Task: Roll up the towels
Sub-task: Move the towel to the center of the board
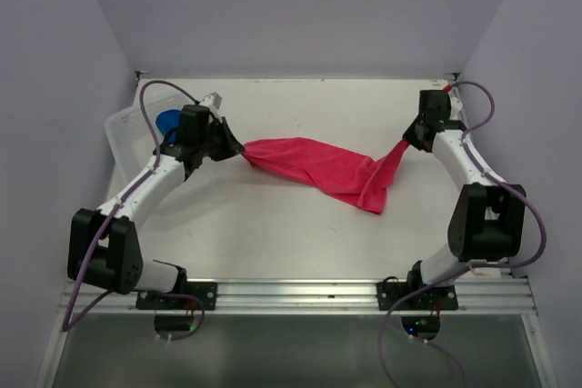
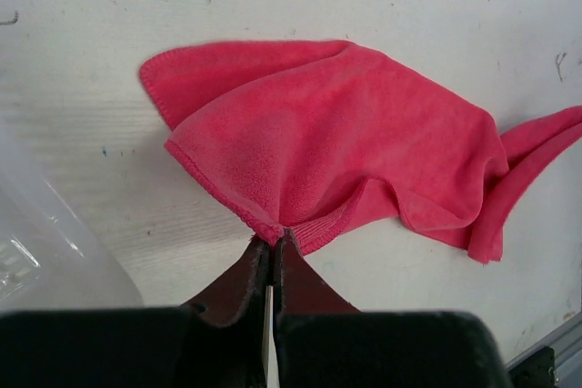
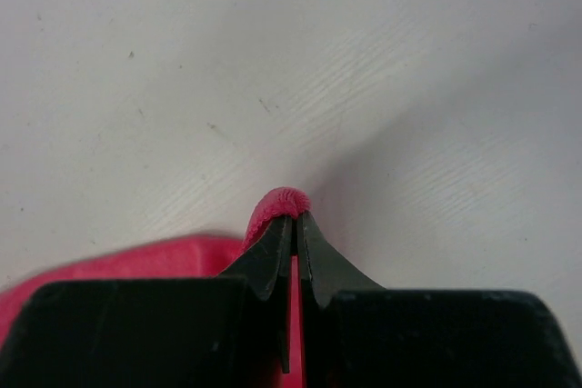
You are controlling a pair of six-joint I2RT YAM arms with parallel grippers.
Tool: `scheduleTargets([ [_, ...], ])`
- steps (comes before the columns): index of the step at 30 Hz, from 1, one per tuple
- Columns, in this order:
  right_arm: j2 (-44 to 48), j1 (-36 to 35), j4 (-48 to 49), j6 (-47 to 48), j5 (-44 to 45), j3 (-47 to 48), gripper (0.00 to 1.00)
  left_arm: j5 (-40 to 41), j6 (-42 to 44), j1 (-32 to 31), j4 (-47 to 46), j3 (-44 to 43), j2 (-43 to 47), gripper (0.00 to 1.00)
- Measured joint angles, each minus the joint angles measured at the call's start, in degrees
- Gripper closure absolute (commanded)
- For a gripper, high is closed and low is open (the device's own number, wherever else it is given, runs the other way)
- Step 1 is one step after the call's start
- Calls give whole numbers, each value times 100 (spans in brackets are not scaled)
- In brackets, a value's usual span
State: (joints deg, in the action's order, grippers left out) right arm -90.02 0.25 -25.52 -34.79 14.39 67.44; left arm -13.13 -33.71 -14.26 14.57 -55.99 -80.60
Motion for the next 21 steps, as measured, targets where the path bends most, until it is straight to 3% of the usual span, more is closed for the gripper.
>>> scheduleTargets([
  [9, -378, 748, -234, -85, -26, 238, 100, 208, 520, 0, 245, 238, 782, 100],
  [13, -455, 796, -363, -90, 20, 299, 76, 249, 697, 0, 310, 407, 876, 100],
  [14, -455, 796, -380, -81, 4, 299, 59, 245, 743, 0, 310, 463, 876, 100],
  [15, -455, 789, -374, -111, -15, 299, 53, 238, 785, 0, 313, 520, 876, 100],
  [17, -455, 789, -363, -48, -79, 299, 45, 184, 841, 0, 317, 612, 876, 100],
  [21, -452, 789, -385, 31, -219, 289, 44, 35, 951, 0, 313, 717, 876, 100],
])
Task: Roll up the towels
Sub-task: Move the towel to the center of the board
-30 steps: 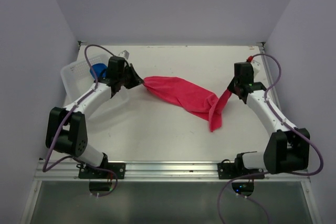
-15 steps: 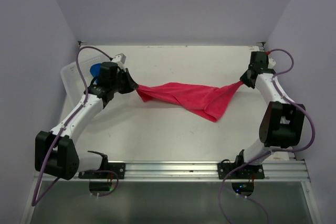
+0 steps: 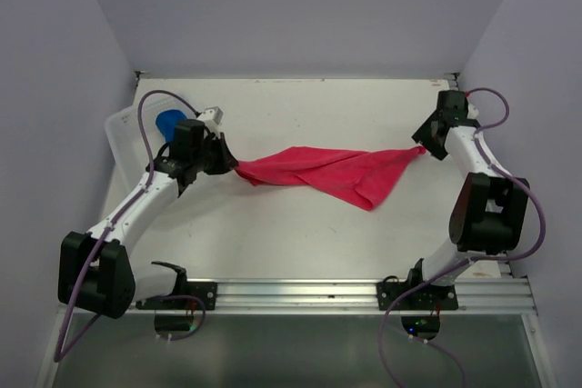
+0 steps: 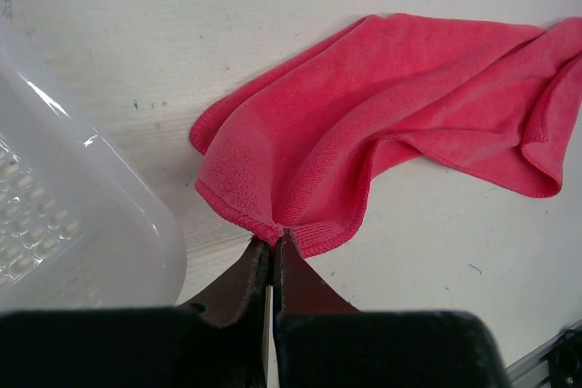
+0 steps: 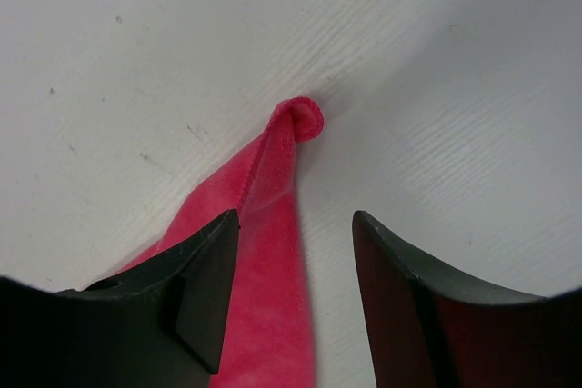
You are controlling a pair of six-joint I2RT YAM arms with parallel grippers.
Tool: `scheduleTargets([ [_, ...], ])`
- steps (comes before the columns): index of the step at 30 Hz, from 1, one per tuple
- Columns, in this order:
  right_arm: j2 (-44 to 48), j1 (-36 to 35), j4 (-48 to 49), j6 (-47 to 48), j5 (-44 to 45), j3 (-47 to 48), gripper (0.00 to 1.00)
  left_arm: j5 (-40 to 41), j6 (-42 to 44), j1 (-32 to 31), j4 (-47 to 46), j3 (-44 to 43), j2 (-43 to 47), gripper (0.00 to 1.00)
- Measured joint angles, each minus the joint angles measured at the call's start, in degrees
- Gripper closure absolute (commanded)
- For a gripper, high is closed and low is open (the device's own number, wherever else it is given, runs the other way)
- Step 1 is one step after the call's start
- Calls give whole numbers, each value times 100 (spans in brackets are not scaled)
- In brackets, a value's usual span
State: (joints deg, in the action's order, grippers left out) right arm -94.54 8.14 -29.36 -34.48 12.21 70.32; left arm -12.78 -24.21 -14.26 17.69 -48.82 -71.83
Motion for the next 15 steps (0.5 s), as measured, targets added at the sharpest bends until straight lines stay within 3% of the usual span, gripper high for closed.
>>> scheduleTargets([
  [7, 732, -201, -28, 120, -302, -767, 52, -160, 164, 0, -37, 2, -4, 100],
  [15, 1818, -2146, -98, 33, -380, -1268, 55, -160, 282, 0, -44, 2, -7, 100],
])
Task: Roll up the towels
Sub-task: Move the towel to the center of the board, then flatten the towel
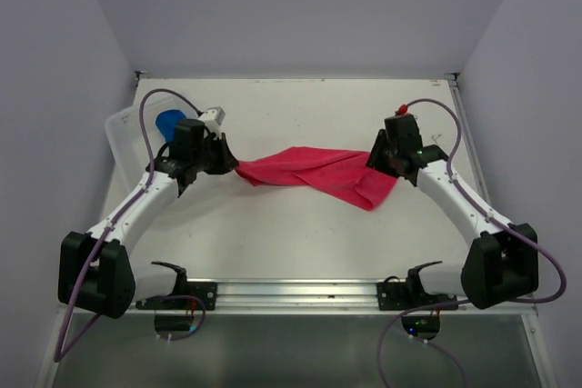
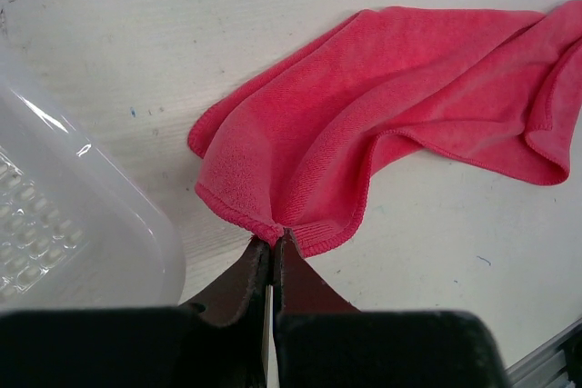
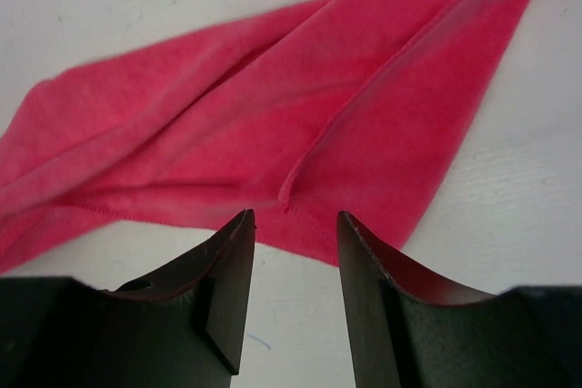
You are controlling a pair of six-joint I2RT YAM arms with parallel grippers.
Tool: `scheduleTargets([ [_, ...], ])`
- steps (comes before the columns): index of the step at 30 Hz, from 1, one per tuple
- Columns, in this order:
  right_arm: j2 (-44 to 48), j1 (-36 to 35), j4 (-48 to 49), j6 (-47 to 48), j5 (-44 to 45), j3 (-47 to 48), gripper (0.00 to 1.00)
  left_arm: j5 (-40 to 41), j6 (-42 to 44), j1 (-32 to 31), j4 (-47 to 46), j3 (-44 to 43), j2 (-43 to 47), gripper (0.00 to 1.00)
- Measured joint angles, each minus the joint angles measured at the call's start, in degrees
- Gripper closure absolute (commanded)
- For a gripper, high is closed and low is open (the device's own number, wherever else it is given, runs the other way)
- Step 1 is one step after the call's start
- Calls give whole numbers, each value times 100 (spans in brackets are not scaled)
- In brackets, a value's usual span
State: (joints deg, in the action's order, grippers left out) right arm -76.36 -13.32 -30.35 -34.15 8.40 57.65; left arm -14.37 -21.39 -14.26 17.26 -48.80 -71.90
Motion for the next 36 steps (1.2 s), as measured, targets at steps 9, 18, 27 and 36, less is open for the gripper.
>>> scheduleTargets([
  [9, -269, -804, -28, -496, -24, -407, 56, -52, 17, 0, -4, 17, 20, 100],
  [18, -1099, -966, 79, -715, 46, -372, 56, -98, 61, 0, -9, 92, 140, 100],
  [27, -1381, -992, 306, -855, 424, -365, 59, -199, 105, 0, -28, 92, 142, 100],
  [36, -1720, -992, 424, -907, 614, -146, 88, -238, 107, 0, -42, 92, 144, 100],
])
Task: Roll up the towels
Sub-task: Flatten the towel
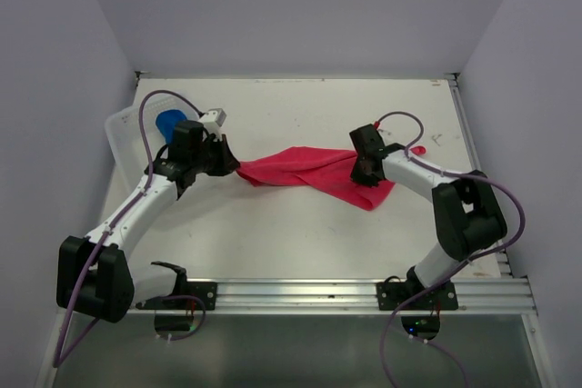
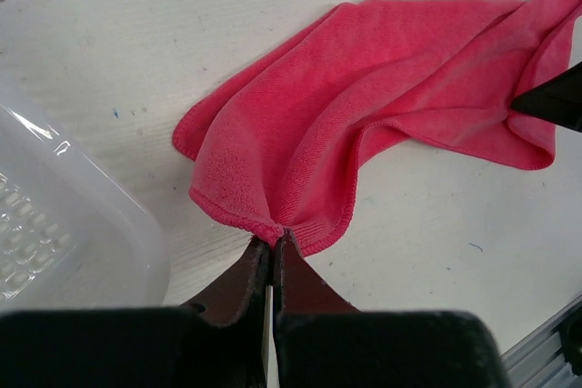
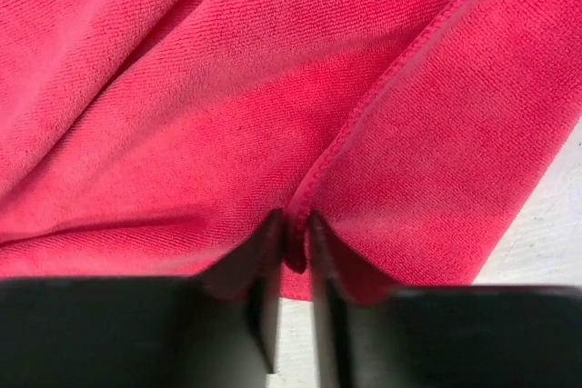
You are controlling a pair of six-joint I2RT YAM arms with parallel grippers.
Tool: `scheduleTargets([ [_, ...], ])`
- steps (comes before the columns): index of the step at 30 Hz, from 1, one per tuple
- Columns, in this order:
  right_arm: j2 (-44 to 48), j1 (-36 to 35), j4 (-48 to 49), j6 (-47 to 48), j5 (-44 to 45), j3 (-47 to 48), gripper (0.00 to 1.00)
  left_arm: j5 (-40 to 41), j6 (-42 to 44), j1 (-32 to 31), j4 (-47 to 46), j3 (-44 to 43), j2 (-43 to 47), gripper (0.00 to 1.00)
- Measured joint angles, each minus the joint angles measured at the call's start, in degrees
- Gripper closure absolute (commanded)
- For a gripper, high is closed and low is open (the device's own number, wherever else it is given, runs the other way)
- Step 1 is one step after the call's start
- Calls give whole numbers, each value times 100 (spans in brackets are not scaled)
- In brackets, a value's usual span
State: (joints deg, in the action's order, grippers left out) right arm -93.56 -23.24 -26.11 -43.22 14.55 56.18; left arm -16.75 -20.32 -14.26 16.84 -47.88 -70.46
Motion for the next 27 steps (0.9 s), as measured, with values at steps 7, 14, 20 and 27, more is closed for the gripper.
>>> scheduleTargets([
  [7, 42, 0, -79, -72, 125, 48, 100, 2, 2, 0, 0, 0, 4, 100],
  [14, 1261, 426, -538, -33, 223, 133, 100, 74, -4, 0, 0, 2, 90, 100],
  [20, 2653, 1753, -883, 136, 66, 136, 100, 162, -304, 0, 4, 0, 92, 100],
  [27, 3469, 3515, -1211, 258, -824, 79, 100, -9, -1075, 151, 7, -275, -155, 100],
])
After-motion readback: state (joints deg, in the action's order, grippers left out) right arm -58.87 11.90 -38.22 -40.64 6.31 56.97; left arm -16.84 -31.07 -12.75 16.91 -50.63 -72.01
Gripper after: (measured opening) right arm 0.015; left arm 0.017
